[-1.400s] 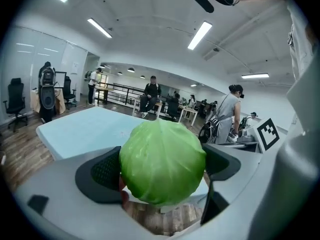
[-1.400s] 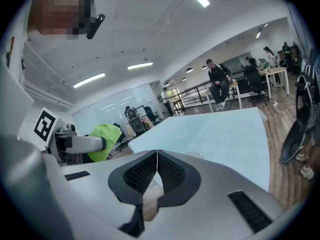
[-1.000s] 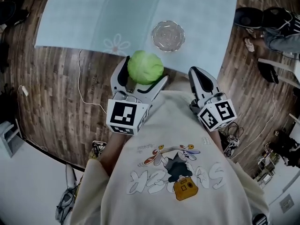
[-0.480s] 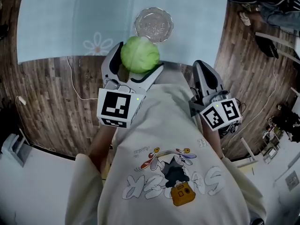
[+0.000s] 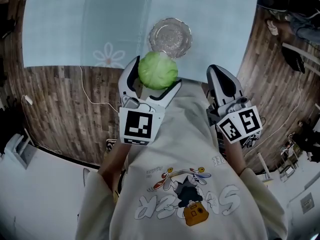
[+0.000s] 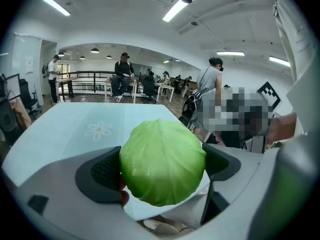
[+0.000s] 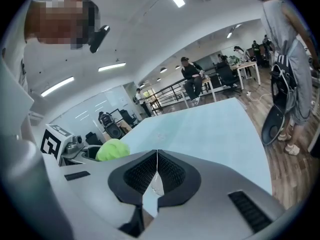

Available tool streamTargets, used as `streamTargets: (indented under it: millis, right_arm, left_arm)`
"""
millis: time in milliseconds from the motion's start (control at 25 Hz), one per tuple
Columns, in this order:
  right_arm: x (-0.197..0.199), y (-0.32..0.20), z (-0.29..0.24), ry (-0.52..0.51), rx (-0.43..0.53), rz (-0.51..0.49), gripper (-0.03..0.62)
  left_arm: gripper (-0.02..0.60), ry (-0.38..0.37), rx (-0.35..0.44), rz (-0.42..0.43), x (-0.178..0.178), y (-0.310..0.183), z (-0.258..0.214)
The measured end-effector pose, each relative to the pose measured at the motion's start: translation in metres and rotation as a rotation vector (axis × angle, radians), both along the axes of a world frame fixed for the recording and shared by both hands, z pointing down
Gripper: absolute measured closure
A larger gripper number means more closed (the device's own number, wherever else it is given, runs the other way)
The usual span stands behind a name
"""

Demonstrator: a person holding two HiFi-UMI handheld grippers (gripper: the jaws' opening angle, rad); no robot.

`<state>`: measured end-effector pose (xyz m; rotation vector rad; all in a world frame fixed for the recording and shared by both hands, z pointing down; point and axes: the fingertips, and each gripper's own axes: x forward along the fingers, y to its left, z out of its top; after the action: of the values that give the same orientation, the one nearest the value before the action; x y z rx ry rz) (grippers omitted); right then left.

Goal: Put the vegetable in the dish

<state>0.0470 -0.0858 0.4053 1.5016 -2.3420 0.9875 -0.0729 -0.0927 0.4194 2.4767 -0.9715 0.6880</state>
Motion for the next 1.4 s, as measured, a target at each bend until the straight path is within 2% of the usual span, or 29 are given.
streamTargets:
  millis: [120,240,360,640,800,960,1400]
  right_arm:
    - [-0.011,-0.012,0.007,0.045,0.019,-0.086,0.571]
    - [-0.018,-0.023,0.015,0.064,0.029,-0.125,0.571]
    - [-0.023,-0.032,0.027,0.063,0.012,-0.139,0.571]
    - [-0.026,-0.042,0.056,0.038,-0.026,-0.128,0.571]
    - [-0.023,-0.03,0.07,0.034,-0.077,-0.126,0.571]
    - [-0.017,-0.035,0.089,0.029,-0.1,-0.123,0.571]
    - [-0.007,-0.036,0.129,-0.014,-0.183,-0.093,0.571]
  left_arm:
    - [0.069,-0.028,0.011,-0.002,0.006,-0.008,0.011]
    - [0.069,-0.061,0.024,0.007,0.013,-0.015,0.025]
    - [0.069,-0.087,-0.015,0.003,0.019,-0.011,0.05]
    - [0.069,-0.125,-0.061,0.018,0.033,-0.027,0.098]
    - [0.069,-0.139,-0.102,0.031,0.041,-0.018,0.118]
    - [0.069,-0.16,-0.093,0.039,0.049,-0.031,0.136]
    - [0.069,-0.181,-0.188,-0.005,0.06,-0.042,0.181]
